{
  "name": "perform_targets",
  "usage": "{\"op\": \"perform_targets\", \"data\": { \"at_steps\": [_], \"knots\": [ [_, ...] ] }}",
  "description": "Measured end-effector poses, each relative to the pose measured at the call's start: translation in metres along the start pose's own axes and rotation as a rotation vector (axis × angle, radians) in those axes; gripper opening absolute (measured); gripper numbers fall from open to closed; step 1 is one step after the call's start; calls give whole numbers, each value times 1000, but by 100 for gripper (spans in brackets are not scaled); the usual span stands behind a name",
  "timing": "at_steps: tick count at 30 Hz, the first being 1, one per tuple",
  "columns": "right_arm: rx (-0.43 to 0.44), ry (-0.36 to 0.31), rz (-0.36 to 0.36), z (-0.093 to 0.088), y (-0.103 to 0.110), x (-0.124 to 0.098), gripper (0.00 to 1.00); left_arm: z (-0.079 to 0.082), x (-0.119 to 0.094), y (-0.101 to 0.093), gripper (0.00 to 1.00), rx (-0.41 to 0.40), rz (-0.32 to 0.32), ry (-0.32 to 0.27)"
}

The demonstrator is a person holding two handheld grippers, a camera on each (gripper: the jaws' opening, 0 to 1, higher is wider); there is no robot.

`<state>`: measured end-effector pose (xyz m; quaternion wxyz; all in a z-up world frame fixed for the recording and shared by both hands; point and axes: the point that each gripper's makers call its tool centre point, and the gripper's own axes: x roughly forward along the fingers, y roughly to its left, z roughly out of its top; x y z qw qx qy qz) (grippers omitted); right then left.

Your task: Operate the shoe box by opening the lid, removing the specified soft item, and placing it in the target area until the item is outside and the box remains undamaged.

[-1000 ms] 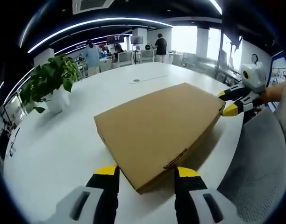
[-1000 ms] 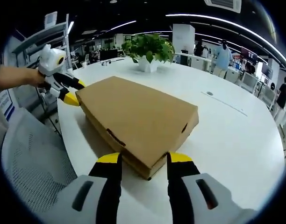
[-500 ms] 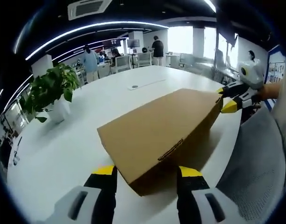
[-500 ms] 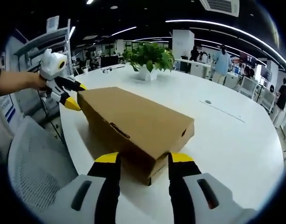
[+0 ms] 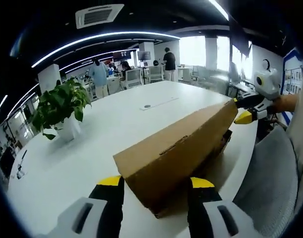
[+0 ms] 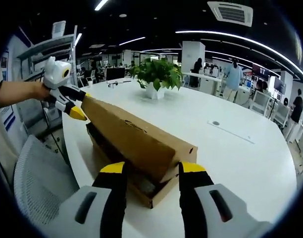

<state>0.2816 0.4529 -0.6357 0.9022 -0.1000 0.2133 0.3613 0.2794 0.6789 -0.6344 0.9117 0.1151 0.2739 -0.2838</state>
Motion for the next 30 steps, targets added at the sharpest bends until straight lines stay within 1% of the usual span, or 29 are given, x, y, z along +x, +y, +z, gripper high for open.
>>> {"op": "perform_targets", "data": {
  "at_steps": [2,8,11,17,22,27,30],
  "knots": [
    [-2,-15,-6,7,-4,0,38,8,-1,4,50,-25,10,-33],
    [-8,-55,-22,25,-17,4,36,25,0,18,42,-17,59,-80],
    [-18,-65,-28,32,-21,6,35,31,1,25,36,-9,82,-93],
    [-21,-84,-35,45,-32,11,34,42,4,40,30,-5,115,-111],
    [-32,-93,-45,52,-42,15,31,48,7,51,22,-6,139,-121],
    [-45,-91,-54,59,-54,18,25,54,9,65,12,-19,180,-130],
    [-55,-90,-56,62,-57,20,23,57,11,74,6,-26,211,-135]
  ]
}}
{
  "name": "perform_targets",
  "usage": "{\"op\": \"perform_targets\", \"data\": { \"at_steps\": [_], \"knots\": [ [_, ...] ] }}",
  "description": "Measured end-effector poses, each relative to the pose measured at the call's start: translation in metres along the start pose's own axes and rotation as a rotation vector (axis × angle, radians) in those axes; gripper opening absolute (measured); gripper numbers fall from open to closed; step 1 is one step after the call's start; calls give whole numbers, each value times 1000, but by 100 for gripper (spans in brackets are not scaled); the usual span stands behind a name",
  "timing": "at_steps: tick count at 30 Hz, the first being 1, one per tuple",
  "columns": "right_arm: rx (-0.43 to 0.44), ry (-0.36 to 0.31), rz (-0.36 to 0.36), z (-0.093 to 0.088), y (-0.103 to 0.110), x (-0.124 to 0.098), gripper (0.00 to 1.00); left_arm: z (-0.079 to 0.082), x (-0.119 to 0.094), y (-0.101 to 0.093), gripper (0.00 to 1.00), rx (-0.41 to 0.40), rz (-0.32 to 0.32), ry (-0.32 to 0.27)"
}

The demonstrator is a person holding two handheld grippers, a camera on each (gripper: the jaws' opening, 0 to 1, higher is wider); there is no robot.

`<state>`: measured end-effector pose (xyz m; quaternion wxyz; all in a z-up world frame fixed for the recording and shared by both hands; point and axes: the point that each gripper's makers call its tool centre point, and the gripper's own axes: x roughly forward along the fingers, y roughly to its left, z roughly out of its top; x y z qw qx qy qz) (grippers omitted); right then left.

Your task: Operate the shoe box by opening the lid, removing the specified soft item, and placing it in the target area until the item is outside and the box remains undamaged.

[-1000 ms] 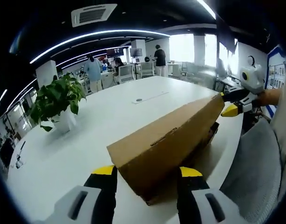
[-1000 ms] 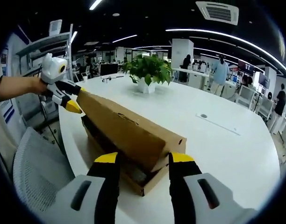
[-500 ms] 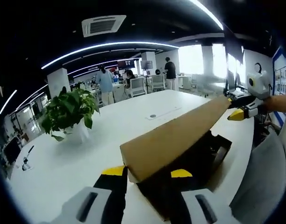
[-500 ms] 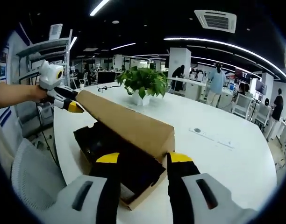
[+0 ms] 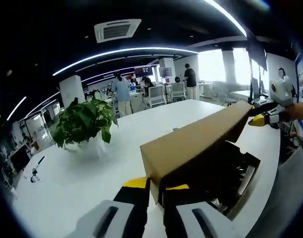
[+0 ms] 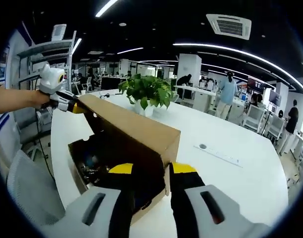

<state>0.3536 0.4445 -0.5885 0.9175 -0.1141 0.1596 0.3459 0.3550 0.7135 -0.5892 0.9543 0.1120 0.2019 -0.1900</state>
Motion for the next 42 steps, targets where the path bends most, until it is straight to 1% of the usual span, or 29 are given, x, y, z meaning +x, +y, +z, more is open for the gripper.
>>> {"op": "perform_targets", "data": {
  "at_steps": [1,3,6,7,11,17,21,27,30,37,42],
  "knots": [
    [-12,0,-1,1,-2,1,22,1,1,0,6,-4,-7,-5],
    [-33,5,-8,0,-5,3,19,3,3,2,6,-4,3,-6],
    [-24,14,-15,-4,-10,5,15,4,5,5,5,0,9,-10],
    [-20,31,-17,-9,-11,6,14,5,6,5,5,-3,8,-12],
    [-31,56,-23,-20,-12,9,12,7,7,6,5,-13,7,-22],
    [-39,106,-55,-40,-19,15,8,11,12,9,5,-18,5,-32],
    [-34,128,-68,-50,-23,20,7,14,17,13,5,-18,5,-37],
    [-27,141,-99,-58,-32,28,4,18,24,16,5,-15,4,-39],
    [-10,149,-96,-61,-34,33,3,20,28,18,5,-15,3,-39],
    [-3,162,-87,-65,-34,46,2,23,37,23,5,-20,0,-41],
    [23,164,-93,-65,-37,50,2,25,43,26,5,-27,0,-42]
  ]
}}
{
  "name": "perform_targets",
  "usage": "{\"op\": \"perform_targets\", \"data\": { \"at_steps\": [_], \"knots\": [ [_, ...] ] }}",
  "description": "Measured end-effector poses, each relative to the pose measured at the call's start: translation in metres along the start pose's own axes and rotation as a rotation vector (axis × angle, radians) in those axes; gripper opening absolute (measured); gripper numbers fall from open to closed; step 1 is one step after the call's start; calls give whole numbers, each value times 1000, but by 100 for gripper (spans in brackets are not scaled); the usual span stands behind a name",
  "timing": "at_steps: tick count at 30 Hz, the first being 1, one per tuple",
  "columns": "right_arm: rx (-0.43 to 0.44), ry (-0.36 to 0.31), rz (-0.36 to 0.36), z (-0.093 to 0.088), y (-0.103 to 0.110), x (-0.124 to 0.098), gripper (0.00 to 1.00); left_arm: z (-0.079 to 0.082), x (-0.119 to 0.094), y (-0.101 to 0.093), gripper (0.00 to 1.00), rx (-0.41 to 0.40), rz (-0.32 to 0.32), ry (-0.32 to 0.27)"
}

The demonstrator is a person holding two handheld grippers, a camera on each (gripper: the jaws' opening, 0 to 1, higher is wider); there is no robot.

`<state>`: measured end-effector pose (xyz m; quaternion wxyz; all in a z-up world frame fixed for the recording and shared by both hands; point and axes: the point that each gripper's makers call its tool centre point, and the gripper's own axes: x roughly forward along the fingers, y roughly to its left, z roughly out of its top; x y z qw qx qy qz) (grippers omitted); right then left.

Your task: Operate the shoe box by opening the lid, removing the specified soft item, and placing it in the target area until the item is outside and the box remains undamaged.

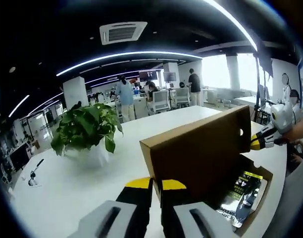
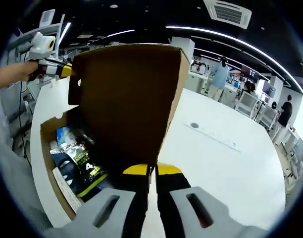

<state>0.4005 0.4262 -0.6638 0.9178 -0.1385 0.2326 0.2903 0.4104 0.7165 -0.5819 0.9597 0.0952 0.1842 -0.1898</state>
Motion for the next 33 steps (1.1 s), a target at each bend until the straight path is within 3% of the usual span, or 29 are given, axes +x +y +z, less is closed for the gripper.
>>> {"op": "perform_targets", "data": {
  "at_steps": [5,9,20,33],
  "knots": [
    [26,-1,-1,1,-3,1,1,-1,7,4,5,-9,3,-1],
    [21,-6,-4,2,-4,2,1,-14,15,2,10,33,16,52],
    [20,-1,-8,4,-6,6,1,-49,15,-2,10,-47,47,116],
    [17,11,-5,9,-13,16,1,-73,20,-8,6,-96,62,170]
  ]
}}
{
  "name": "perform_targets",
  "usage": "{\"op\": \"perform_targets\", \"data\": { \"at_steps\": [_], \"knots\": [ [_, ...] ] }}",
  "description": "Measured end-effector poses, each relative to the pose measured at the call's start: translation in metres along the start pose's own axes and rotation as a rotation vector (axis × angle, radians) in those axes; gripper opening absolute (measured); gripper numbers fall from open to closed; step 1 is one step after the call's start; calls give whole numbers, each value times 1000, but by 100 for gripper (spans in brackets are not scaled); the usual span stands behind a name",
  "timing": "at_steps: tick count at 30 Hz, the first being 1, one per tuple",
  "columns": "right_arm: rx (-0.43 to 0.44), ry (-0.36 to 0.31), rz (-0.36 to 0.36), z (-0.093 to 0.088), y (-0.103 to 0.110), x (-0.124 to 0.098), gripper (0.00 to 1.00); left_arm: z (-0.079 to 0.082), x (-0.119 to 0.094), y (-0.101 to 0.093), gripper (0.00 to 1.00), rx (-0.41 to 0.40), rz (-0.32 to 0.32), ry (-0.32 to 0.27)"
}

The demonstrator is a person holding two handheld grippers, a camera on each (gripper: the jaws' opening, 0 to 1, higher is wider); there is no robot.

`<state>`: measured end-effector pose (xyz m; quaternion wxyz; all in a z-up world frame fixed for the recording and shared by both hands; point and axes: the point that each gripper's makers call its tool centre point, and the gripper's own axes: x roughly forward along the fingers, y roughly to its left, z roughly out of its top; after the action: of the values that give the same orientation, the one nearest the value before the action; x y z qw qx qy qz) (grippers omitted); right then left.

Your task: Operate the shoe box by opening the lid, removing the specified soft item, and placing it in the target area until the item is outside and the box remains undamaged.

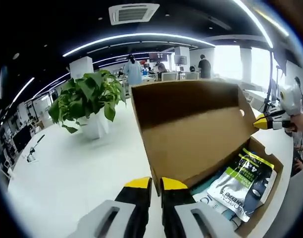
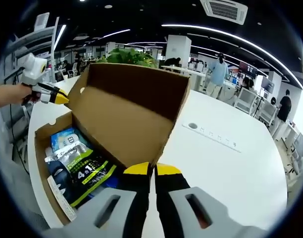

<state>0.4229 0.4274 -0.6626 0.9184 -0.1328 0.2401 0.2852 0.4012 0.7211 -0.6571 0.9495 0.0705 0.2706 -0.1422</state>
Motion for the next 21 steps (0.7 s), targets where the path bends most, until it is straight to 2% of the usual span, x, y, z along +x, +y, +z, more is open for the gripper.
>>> {"op": "perform_targets", "data": {
  "at_steps": [21],
  "knots": [
    [30,29,2,-2,-9,20,2,3,20,5,3,-26,5,3]
  ]
}}
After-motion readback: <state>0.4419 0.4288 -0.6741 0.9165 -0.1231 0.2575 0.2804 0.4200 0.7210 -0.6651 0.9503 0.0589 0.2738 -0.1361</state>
